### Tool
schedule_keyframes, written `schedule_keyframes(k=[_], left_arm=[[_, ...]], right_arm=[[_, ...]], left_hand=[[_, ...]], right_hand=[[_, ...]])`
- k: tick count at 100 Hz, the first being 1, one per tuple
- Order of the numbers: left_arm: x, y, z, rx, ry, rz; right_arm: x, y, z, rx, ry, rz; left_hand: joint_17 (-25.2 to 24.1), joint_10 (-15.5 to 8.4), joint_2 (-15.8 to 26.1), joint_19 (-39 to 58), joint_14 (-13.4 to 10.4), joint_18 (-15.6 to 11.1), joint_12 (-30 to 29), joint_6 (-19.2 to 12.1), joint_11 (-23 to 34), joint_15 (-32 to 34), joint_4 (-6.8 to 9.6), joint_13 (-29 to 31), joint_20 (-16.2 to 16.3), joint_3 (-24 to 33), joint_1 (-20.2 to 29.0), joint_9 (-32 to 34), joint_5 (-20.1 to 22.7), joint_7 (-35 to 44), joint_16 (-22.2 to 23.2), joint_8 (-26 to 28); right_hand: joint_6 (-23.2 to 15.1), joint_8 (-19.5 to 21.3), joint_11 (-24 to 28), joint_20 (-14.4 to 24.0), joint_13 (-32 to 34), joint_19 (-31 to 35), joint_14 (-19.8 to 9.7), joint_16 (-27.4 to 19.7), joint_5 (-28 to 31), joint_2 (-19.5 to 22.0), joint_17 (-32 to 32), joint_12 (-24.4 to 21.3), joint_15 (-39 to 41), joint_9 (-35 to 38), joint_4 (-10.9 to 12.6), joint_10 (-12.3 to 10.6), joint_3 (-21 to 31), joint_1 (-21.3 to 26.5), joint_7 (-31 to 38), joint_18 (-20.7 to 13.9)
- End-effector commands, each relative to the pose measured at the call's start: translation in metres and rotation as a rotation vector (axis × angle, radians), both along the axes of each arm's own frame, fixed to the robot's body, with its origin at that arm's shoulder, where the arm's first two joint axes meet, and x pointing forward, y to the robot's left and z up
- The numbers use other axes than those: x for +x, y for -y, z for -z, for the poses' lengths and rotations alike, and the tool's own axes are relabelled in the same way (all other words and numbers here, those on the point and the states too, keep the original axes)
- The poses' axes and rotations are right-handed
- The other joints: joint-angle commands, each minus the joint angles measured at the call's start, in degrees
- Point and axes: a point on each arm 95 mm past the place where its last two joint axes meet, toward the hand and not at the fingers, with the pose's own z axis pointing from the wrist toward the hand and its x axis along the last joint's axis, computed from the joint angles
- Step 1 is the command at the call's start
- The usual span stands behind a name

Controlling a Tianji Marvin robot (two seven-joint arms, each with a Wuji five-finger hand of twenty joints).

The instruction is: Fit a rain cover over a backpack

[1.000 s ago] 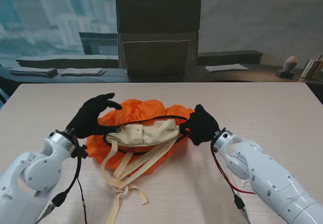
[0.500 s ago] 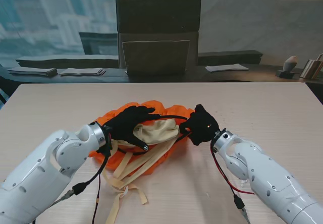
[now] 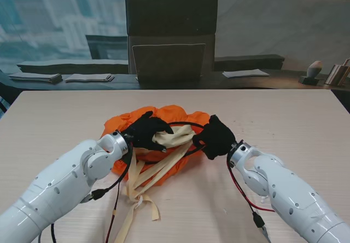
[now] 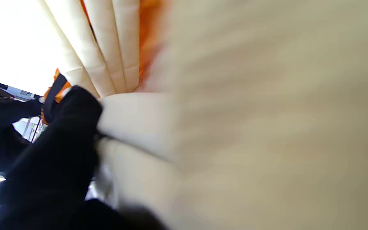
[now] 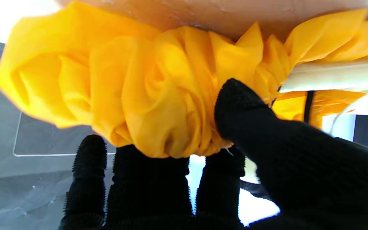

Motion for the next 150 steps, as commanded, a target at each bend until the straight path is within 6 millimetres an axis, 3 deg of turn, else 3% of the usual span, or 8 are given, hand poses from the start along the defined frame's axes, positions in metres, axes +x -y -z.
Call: schedule_keyframes(k=[1, 12, 22, 41, 62, 78, 141, 150], left_arm=[[0.006, 0.003, -0.003, -0.012, 0.014, -0.002], [0.013, -0.004, -0.003, -0.003, 0.028, -0.011], [0.018, -0.011, -0.004, -0.016, 0.038, -0.041], [0.021, -0.024, -0.009, 0.053, 0.06, -0.024], [0.023, -0.027, 0.004, 0.13, 0.061, 0.008], [0.031, -0.025, 0.016, 0.152, 0.029, -0.003], [0.04, 0.004, 0.038, -0.073, -0.182, -0.043], [0.037, 0.005, 0.038, -0.102, -0.238, -0.024]], right_arm=[[-0.005, -0.006, 0.001, -0.011, -0.029, -0.021], [-0.009, -0.006, 0.0, -0.048, -0.08, -0.03], [-0.012, -0.001, 0.0, -0.093, -0.131, -0.032], [-0.019, 0.008, -0.003, -0.12, -0.151, -0.046], [-0.02, 0.018, -0.02, -0.153, -0.087, -0.092], [-0.028, 0.016, -0.033, -0.11, -0.07, -0.152], [-0.043, -0.057, -0.046, 0.117, -0.019, -0.296], [-0.043, -0.059, -0.04, 0.114, -0.048, -0.282]], left_hand=[[1.9, -3.1, 2.7, 0.5, -2.0, 1.6, 3.9, -8.5, 5.6, 4.9, 1.27, 5.5, -0.3, 0.8, 6.6, 7.7, 9.3, 10.8, 2.4, 7.7], [5.1, -1.4, 2.1, 1.4, -1.7, 2.0, 15.1, -3.8, 2.1, 9.6, 1.11, 12.2, -0.9, 5.3, 5.9, 18.4, 10.6, 11.3, 3.9, 9.4], [7.1, 1.7, -0.6, 5.5, 2.2, 3.5, 20.0, 1.8, 2.4, 15.5, 2.78, 15.5, 0.1, 13.1, 3.4, 22.6, 9.3, 15.6, 7.9, 9.1], [-1.6, 1.6, -6.8, 30.5, 2.1, -1.4, 25.8, 1.1, -1.5, 18.2, 5.86, 17.6, 3.6, 22.0, 0.9, 27.9, 12.8, 16.4, 9.9, 10.7], [-3.0, 0.1, -9.2, 34.5, -0.9, -3.9, 24.7, -1.4, -3.7, 17.6, 7.22, 19.7, 4.7, 23.6, -1.1, 30.6, 16.5, 14.1, 9.0, 9.7], [-2.9, 0.2, -9.8, 34.7, 0.7, -1.0, 23.8, -0.8, -3.5, 17.9, 6.9, 20.5, 4.7, 23.3, -1.1, 31.6, 17.6, 13.3, 9.2, 8.6], [-1.9, 1.9, -12.9, 35.7, 2.1, -0.4, 16.7, 1.8, -0.7, 20.0, 2.82, 23.7, 4.8, 18.4, 1.0, 34.2, 22.2, 13.6, 9.0, -2.6], [-0.5, 2.4, -12.3, 37.5, 1.0, -1.5, 6.8, 2.3, 3.7, 16.1, 1.84, 20.7, 5.8, 12.3, 0.8, 26.9, 19.3, 11.9, 6.7, -5.9]], right_hand=[[0.5, 0.5, 0.7, 1.0, 3.4, 1.5, -1.0, 1.2, 1.1, -0.3, -0.2, 0.8, 2.5, 1.1, 0.6, 4.8, 3.6, 2.4, 2.6, 1.0], [1.0, 0.4, 0.6, 1.0, 3.4, 1.5, -1.1, 1.1, 0.2, 0.2, -0.1, 0.9, 2.3, 0.9, 0.5, 4.4, 3.3, 2.0, 2.8, 1.0], [1.8, 0.2, 0.6, 1.1, 3.5, 1.4, -1.2, 1.1, -1.3, 0.7, -0.1, 1.3, 2.0, 0.4, 0.6, 4.0, 2.8, 1.6, 3.3, 1.0], [2.4, -0.4, 1.0, 1.0, 4.3, 1.3, -0.5, 1.4, -1.7, 1.0, 0.1, 2.1, 2.2, 0.3, 0.8, 4.5, 2.1, 2.1, 4.1, 1.0], [2.7, -0.7, 1.8, 0.8, 4.8, 1.0, -0.2, 2.5, -1.9, 0.9, 2.4, 3.1, 3.2, 0.8, 0.9, 4.6, 2.4, 2.2, 4.7, 1.1], [2.5, -0.7, 1.8, 0.8, 4.9, 0.9, 0.0, 2.8, -1.5, 0.5, 3.3, 3.2, 3.0, 0.9, 0.9, 4.5, 2.8, 2.4, 4.9, 1.1], [1.2, 0.1, 1.4, 1.1, 4.5, 1.4, -1.0, 2.6, -1.5, -0.3, 5.5, 3.0, 2.1, 0.6, 0.2, 3.3, 4.6, 1.5, 5.0, 0.8], [1.3, 0.1, 1.4, 1.1, 3.6, 1.2, -1.2, 2.4, -2.0, 0.2, 4.4, 2.9, 1.9, 0.0, 0.2, 3.4, 4.1, 1.6, 5.0, 0.6]])
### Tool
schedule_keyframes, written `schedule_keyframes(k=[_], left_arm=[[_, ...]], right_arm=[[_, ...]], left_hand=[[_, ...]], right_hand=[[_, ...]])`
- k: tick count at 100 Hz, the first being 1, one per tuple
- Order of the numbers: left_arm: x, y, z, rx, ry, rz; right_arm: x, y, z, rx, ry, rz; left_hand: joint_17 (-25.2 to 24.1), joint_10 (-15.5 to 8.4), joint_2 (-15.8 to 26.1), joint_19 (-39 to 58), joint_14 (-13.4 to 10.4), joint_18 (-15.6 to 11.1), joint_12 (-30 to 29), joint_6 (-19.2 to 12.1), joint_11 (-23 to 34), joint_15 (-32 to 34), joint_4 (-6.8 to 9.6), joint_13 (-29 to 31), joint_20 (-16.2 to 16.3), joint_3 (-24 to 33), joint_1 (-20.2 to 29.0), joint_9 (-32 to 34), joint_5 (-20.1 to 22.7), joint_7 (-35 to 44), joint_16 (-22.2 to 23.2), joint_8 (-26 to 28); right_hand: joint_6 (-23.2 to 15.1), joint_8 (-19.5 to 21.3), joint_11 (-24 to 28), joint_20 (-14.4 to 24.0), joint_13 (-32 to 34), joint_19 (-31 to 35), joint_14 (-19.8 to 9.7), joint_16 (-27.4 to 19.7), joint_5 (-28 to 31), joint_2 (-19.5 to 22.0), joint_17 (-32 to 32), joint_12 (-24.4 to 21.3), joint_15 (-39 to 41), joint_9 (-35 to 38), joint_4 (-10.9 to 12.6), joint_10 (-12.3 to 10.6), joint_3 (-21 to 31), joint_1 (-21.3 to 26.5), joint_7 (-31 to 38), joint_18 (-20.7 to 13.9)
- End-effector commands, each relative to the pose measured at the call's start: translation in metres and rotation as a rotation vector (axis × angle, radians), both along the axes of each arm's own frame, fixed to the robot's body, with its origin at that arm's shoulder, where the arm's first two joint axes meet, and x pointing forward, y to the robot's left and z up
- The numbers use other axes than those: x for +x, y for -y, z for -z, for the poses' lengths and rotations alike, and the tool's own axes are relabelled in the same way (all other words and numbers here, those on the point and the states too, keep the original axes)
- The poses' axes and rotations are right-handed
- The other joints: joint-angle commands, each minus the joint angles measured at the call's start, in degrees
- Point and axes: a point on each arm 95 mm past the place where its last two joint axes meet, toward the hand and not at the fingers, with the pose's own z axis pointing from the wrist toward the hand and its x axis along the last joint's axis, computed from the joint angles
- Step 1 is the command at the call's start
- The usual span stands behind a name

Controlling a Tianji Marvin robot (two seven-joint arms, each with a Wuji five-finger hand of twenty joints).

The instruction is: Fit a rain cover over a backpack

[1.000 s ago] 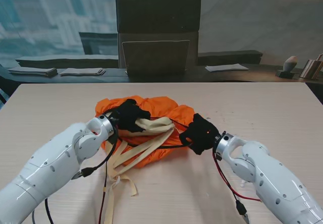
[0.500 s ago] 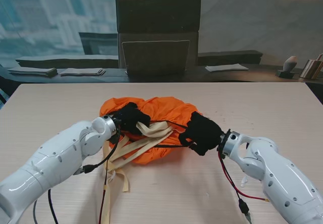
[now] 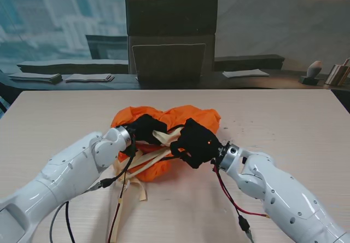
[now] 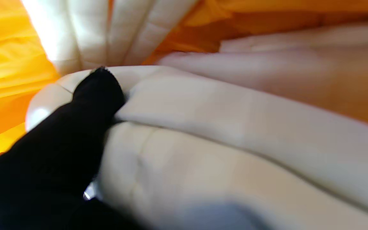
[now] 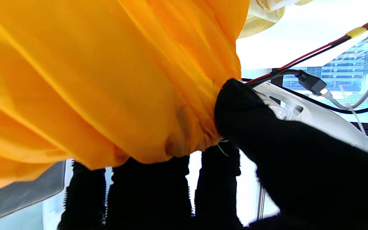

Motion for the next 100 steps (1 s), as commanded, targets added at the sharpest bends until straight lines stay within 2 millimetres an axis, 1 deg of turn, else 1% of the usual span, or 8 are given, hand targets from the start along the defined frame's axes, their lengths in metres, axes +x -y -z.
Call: schedule_keyframes(k=[1, 10, 23, 34, 69, 80, 85, 100], left_arm=[[-0.01, 0.007, 0.01, 0.023, -0.057, 0.052], [-0.019, 0.004, 0.003, 0.036, -0.086, 0.077], [-0.037, -0.007, -0.013, 0.083, -0.209, 0.101], [-0.05, -0.015, -0.027, 0.065, -0.169, 0.077], [-0.105, -0.04, -0.061, 0.117, 0.096, -0.006], [-0.118, -0.039, -0.065, 0.136, 0.187, 0.025], [-0.122, -0.036, -0.067, 0.152, 0.21, 0.051], [-0.128, -0.031, -0.062, 0.248, 0.204, 0.109]], right_arm=[[-0.001, -0.005, 0.006, -0.032, -0.042, 0.0], [0.001, -0.001, 0.011, -0.05, -0.024, 0.012], [0.002, 0.006, 0.018, -0.043, -0.04, 0.04], [0.004, 0.012, 0.023, -0.055, -0.042, 0.062], [0.004, 0.03, 0.042, -0.09, -0.065, 0.114], [0.005, 0.03, 0.046, -0.105, -0.067, 0.123], [0.006, 0.029, 0.046, -0.104, -0.063, 0.131], [0.008, 0.029, 0.047, -0.097, -0.054, 0.149]], left_hand=[[1.1, 0.2, 1.6, 4.5, 3.0, 0.9, -10.2, -0.2, 2.7, -1.8, -1.37, 0.0, 2.1, -4.6, -0.6, -6.6, -2.0, -2.3, -1.9, -2.7], [0.1, 1.9, 5.2, 2.9, 4.2, 1.2, -16.7, 4.7, -1.4, -6.7, -1.08, -8.3, 1.3, -3.8, -8.9, -18.1, -8.0, -15.0, -3.5, -6.0], [-4.1, 3.6, 8.1, -1.9, 4.7, -0.2, -22.9, 6.3, -9.4, -16.7, -1.45, -26.5, -1.2, -16.8, -9.8, -41.2, -27.6, -30.5, -8.5, -17.1], [-4.8, 3.7, 10.0, -0.4, 4.8, -0.9, -23.1, 6.4, -10.3, -18.2, -1.95, -29.8, -0.2, -21.1, -10.4, -46.6, -32.2, -32.0, -8.7, -19.5], [-5.3, 1.9, 14.6, 3.2, 4.9, 0.0, -14.7, 4.8, -4.0, -10.2, -1.17, -27.1, 1.7, -30.0, -9.0, -43.1, -31.1, -22.7, -1.9, -6.1], [-4.0, 2.0, 13.0, 4.6, 5.0, 0.7, -13.8, 3.5, -1.9, -6.8, -0.77, -23.3, 2.7, -29.2, -7.6, -37.4, -21.7, -20.7, -0.3, -5.7], [-3.2, 0.2, 11.4, 8.1, 4.5, 0.3, -8.8, 1.6, 2.7, -1.5, -1.44, -18.3, 4.1, -23.0, -9.5, -29.8, -16.4, -16.7, 3.9, -2.1], [3.4, -2.3, 10.6, 24.0, 5.1, -1.9, -0.6, -1.2, 13.7, 13.0, -2.22, -3.2, 13.0, -19.0, -10.8, -11.8, -3.5, -7.9, 12.3, 4.3]], right_hand=[[-2.4, 0.8, 1.6, 1.1, 2.1, 1.2, -2.0, 0.8, -0.7, 0.3, -0.9, 1.0, 1.9, 0.0, 0.2, 3.3, 4.0, 1.6, 2.3, 0.4], [-3.0, 0.7, 1.5, 1.2, 2.9, 1.5, -2.4, 0.5, -0.4, 0.3, -0.1, 0.6, 1.8, 0.6, 0.2, 2.7, 4.1, 1.0, 2.3, 0.6], [-2.8, 0.5, 1.5, 1.2, 2.6, 1.3, -2.2, 0.3, -0.5, 0.3, -0.5, 0.5, 1.6, 0.5, 0.2, 2.9, 3.8, 1.2, 2.2, 0.8], [-3.1, 0.3, 1.1, 1.1, 2.7, 1.2, -2.4, 0.1, -0.5, 0.6, -0.7, 0.2, 1.4, 0.2, 0.3, 3.0, 3.5, 1.1, 2.1, 0.9], [-3.1, -0.6, 0.7, 1.0, 2.9, 0.9, -2.8, -0.5, -0.2, 0.9, -0.9, -0.5, 0.6, 0.7, 0.6, 2.7, 2.8, 1.3, 2.0, 1.4], [-3.1, -0.5, 0.7, 1.0, 2.8, 0.8, -2.7, -0.6, -0.4, 0.9, -1.0, -0.5, 0.5, 0.5, 0.6, 2.7, 2.8, 1.2, 2.1, 1.3], [-3.1, -0.5, 0.8, 1.0, 2.9, 0.7, -2.7, -0.6, -0.4, 0.9, -1.1, -0.5, 0.4, 0.5, 0.6, 2.6, 2.9, 1.2, 2.2, 1.3], [-3.0, -0.5, 0.9, 1.1, 2.8, 0.9, -2.6, -0.6, -0.5, 0.9, -1.4, -0.4, 0.6, 0.4, 0.6, 2.8, 2.9, 1.2, 2.2, 1.3]])
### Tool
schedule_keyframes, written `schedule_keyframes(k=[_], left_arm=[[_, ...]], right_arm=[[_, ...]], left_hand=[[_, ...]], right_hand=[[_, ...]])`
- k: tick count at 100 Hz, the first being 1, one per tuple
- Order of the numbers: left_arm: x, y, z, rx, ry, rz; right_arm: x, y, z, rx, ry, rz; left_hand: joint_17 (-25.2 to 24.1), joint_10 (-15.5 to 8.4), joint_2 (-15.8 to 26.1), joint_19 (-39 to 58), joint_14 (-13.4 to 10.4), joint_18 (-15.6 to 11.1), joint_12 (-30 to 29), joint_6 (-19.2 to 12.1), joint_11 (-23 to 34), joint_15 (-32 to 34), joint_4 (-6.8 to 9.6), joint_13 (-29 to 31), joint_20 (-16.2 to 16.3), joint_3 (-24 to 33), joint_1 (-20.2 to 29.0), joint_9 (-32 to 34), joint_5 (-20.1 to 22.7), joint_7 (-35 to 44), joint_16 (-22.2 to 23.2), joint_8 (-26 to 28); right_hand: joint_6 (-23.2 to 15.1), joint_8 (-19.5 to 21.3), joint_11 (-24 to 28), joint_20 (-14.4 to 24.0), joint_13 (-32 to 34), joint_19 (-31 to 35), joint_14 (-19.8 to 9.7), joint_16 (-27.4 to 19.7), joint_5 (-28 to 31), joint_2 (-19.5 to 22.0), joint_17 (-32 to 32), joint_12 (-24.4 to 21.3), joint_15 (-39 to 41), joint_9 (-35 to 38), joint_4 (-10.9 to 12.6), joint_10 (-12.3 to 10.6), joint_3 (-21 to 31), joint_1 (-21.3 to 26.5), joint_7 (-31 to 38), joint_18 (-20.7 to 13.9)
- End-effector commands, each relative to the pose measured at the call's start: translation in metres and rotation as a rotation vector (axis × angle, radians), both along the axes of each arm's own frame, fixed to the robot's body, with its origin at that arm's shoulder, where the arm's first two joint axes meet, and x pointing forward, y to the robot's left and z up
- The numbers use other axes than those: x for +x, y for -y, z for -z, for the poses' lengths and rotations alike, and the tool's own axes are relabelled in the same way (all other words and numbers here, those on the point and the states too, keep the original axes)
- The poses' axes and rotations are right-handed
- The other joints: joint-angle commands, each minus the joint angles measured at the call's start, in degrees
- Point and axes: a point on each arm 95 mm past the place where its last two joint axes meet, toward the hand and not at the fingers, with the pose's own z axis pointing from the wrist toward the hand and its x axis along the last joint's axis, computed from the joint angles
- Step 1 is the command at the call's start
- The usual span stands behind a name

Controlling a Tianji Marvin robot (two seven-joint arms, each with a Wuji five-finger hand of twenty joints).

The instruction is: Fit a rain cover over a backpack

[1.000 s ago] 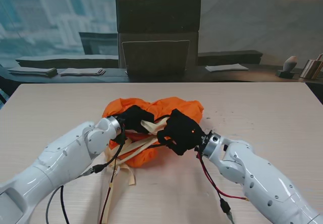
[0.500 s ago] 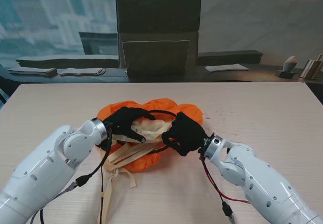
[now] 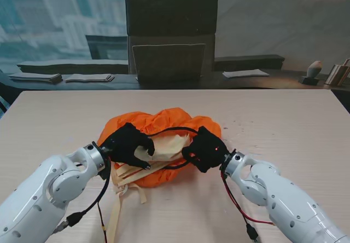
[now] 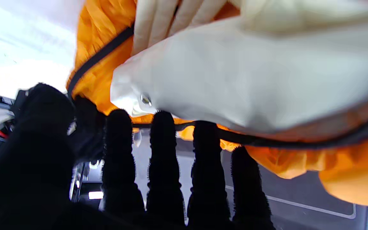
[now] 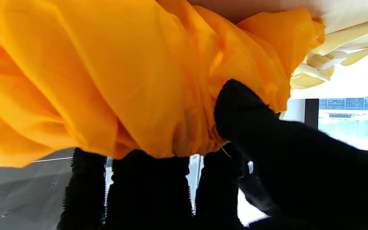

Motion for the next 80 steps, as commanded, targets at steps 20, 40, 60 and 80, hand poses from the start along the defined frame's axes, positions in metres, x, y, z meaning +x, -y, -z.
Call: schedule_keyframes(k=[20, 40, 60, 80], left_arm=[[-0.005, 0.008, 0.025, 0.196, -0.072, -0.007], [-0.011, 0.007, 0.023, 0.12, 0.076, -0.04], [-0.023, 0.016, 0.002, -0.01, 0.057, 0.019], [-0.029, 0.016, 0.015, 0.167, -0.064, 0.015]], right_arm=[[0.0, 0.002, 0.002, 0.001, 0.006, 0.009], [0.004, 0.005, 0.002, 0.019, 0.017, 0.032], [0.005, 0.004, 0.005, 0.021, 0.022, 0.054], [0.006, 0.004, 0.005, 0.025, 0.039, 0.067]], left_hand=[[-3.1, 1.0, 0.7, -0.4, 0.0, -0.7, -6.4, 3.5, -8.3, -4.1, -2.15, 0.1, 3.2, -3.4, -3.6, -1.1, -1.8, -9.0, -1.5, -7.5], [-7.7, 1.5, 0.4, -12.0, -0.5, 2.8, -12.2, 1.0, -13.5, -14.1, -1.43, -7.6, -2.0, -3.5, -2.4, -10.9, -9.2, -11.3, -8.2, -9.8], [-8.2, 2.0, -2.7, -22.1, -1.8, 2.6, -17.5, -4.6, -17.8, -23.1, -2.07, -16.1, -8.7, 6.9, -3.3, -17.8, -0.9, -2.5, -15.2, -2.7], [-8.6, 5.2, -3.1, -38.6, 0.1, 4.8, -24.5, 4.6, -27.5, -34.0, -2.87, -27.8, -14.8, 0.1, -5.2, -32.7, -21.4, -19.9, -23.2, -11.6]], right_hand=[[-0.8, -0.6, 0.9, 1.0, 2.3, 0.9, -2.6, -0.4, -0.4, 0.5, -1.5, 0.0, 0.7, 0.4, 0.6, 2.9, 2.9, 1.3, 1.7, 1.0], [-0.6, -0.6, 0.9, 1.0, 2.2, 0.8, -2.3, -0.4, -0.3, 0.3, -1.6, 0.0, 0.8, 0.4, 0.6, 3.3, 3.0, 1.5, 1.7, 1.0], [-0.5, -0.7, 1.0, 1.1, 2.2, 0.9, -2.1, -0.3, -0.2, 0.3, -1.8, 0.0, 1.0, 0.4, 0.6, 3.4, 3.0, 1.6, 1.7, 1.0], [-0.3, -0.8, 1.1, 1.1, 2.2, 1.1, -2.0, -0.3, -0.2, 0.3, -1.8, 0.1, 1.2, 0.5, 0.6, 3.5, 3.0, 1.6, 1.8, 1.1]])
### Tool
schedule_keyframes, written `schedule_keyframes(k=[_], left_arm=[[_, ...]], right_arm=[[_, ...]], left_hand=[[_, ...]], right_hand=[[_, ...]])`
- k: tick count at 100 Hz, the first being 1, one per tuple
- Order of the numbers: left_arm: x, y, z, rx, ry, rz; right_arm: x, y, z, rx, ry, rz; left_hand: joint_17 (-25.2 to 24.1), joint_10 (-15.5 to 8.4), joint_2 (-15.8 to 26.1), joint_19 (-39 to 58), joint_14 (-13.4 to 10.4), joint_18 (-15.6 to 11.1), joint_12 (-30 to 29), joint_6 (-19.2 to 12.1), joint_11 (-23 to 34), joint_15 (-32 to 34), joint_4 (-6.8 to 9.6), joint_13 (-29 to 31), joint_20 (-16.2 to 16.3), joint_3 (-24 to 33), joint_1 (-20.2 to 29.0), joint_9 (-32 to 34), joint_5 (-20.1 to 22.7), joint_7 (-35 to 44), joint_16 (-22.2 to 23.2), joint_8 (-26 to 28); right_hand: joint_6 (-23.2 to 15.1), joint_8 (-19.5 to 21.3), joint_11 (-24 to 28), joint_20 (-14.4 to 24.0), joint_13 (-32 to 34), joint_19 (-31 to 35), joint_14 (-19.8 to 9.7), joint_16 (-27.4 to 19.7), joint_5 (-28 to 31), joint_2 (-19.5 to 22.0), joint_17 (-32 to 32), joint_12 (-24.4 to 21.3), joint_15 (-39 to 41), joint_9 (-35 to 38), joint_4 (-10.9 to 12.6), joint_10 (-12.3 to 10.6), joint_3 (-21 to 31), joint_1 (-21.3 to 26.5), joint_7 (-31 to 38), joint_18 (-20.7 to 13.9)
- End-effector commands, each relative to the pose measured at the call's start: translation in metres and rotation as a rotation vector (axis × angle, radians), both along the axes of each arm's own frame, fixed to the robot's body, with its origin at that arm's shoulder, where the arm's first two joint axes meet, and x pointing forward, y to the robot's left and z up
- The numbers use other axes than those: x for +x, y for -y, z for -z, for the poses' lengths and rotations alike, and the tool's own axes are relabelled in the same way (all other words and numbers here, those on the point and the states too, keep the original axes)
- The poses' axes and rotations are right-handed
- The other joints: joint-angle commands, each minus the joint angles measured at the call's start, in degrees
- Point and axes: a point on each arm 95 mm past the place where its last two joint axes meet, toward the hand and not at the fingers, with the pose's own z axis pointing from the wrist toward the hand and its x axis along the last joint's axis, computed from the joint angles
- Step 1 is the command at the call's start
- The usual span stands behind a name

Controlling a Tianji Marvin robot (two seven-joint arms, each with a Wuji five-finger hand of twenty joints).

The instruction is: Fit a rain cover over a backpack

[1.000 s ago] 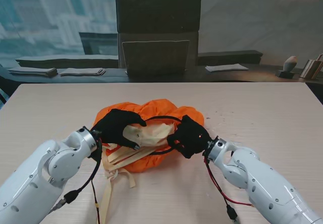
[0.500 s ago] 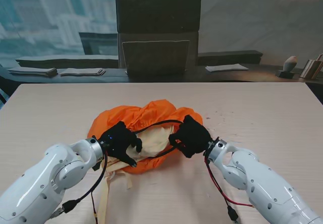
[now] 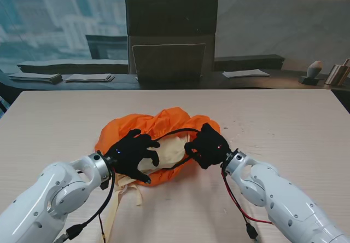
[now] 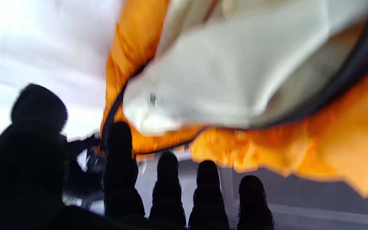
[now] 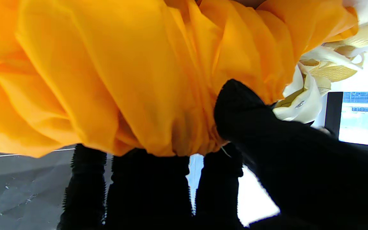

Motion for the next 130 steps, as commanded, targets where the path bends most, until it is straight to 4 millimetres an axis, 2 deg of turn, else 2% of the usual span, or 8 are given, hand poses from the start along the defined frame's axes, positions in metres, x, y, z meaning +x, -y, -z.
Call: schedule_keyframes(k=[1, 16, 34, 50, 73, 88, 106, 130], left_arm=[[0.0, -0.001, 0.014, 0.011, -0.058, -0.005], [0.013, -0.004, 0.034, 0.113, -0.039, -0.016], [0.027, -0.008, 0.052, 0.194, -0.02, -0.038], [0.039, -0.015, 0.062, 0.208, 0.016, -0.058], [0.06, -0.018, 0.079, 0.168, -0.013, -0.08], [0.066, -0.015, 0.089, 0.162, -0.076, -0.062], [0.06, -0.014, 0.091, 0.258, -0.17, -0.023], [0.047, -0.013, 0.088, 0.315, -0.195, -0.034]], right_arm=[[0.0, -0.002, 0.001, -0.008, -0.005, 0.002], [-0.001, -0.001, 0.0, 0.0, -0.002, -0.002], [-0.002, -0.002, -0.001, 0.011, -0.014, -0.018], [-0.001, -0.001, 0.001, 0.015, -0.047, -0.021], [-0.001, 0.0, 0.003, 0.006, -0.065, -0.014], [-0.001, 0.001, 0.005, -0.006, -0.071, -0.006], [0.002, 0.001, 0.007, -0.013, -0.066, 0.01], [0.002, 0.002, 0.006, -0.012, -0.046, 0.017]], left_hand=[[-1.3, 1.4, -2.0, -8.1, 0.7, 2.7, -4.7, 2.8, -6.7, -6.1, -2.32, -5.5, -2.6, -3.0, -1.9, -6.3, -11.6, -8.8, -3.9, -6.4], [-1.2, 4.0, -4.3, -19.8, 1.2, 3.4, -13.0, 6.2, -16.1, -14.9, -3.4, -8.3, -1.8, -0.6, -4.5, -10.4, -14.3, -34.0, -11.3, -24.2], [0.3, 2.6, -5.7, -21.1, 1.6, 6.4, -14.6, 3.9, -15.7, -14.1, -3.53, -8.4, -1.2, 1.7, -3.9, -10.4, -14.9, -37.4, -12.2, -25.8], [9.1, 2.0, -7.9, -11.7, 3.5, 9.9, 0.3, -1.4, -11.5, -3.4, -1.18, -3.7, 1.2, 10.6, 6.3, -9.5, -14.8, -36.0, -1.6, -20.2], [7.0, 0.2, -9.8, 5.9, -1.1, 5.6, 11.0, 4.2, 15.3, 12.2, -2.47, 20.1, 0.0, 18.3, 4.5, 7.3, -14.9, -0.6, 4.0, 5.6], [7.2, -2.8, -10.6, 6.3, -2.5, 2.8, 13.8, 5.9, 20.5, 16.2, -3.04, 27.8, 0.0, 19.4, 3.5, 15.1, -7.9, 10.5, 6.1, 2.8], [2.6, -1.2, -6.2, -7.5, -0.9, 3.5, 5.1, 6.0, 9.1, 5.4, -4.15, 13.0, -6.8, 11.3, -4.1, 2.3, -13.3, -0.1, 1.5, -7.2], [0.1, 0.2, -5.9, -12.4, 0.9, 4.9, -0.9, 5.1, -11.0, -3.7, -3.3, -4.5, -5.4, 4.8, -3.0, -8.8, -14.9, -29.1, -2.9, -18.6]], right_hand=[[-0.3, -0.7, 1.1, 1.1, 2.2, 1.0, -2.0, -0.3, -0.2, 0.3, -1.1, 0.1, 1.2, 0.4, 0.6, 3.5, 3.0, 1.7, 1.8, 1.0], [-0.3, -0.7, 1.2, 1.2, 2.2, 1.1, -1.9, -0.3, -0.2, 0.1, -1.1, 0.1, 1.3, 0.4, 0.6, 3.6, 3.1, 1.8, 1.8, 1.0], [-0.5, -0.6, 1.2, 1.2, 2.1, 1.2, -2.0, -0.3, 0.0, 0.0, -0.9, 0.1, 1.2, 0.4, 0.6, 3.5, 3.3, 1.8, 1.9, 1.0], [-0.8, -0.5, 1.0, 1.2, 1.9, 1.2, -2.1, -0.4, 0.0, 0.0, -0.9, 0.1, 1.0, 0.2, 0.6, 3.5, 3.2, 1.9, 1.8, 1.0], [-0.6, -0.4, 1.1, 1.1, 1.9, 1.0, -2.1, -0.3, 0.0, 0.0, -0.9, 0.1, 1.1, 0.1, 0.6, 3.5, 3.2, 1.9, 1.7, 0.9], [-0.5, -0.3, 1.1, 1.1, 1.9, 1.0, -2.0, -0.3, 0.0, -0.1, -0.9, 0.1, 1.1, 0.1, 0.6, 3.6, 3.2, 2.0, 1.7, 0.9], [-0.5, -0.3, 1.2, 1.0, 1.9, 0.8, -2.0, -0.3, 0.0, -0.1, -1.1, 0.1, 1.1, 0.1, 0.6, 3.7, 3.2, 2.0, 1.7, 0.8], [-0.5, -0.2, 1.2, 1.0, 1.9, 0.8, -2.0, -0.2, 0.1, 0.0, -1.0, 0.1, 1.2, 0.1, 0.6, 3.6, 3.1, 1.9, 1.6, 0.8]])
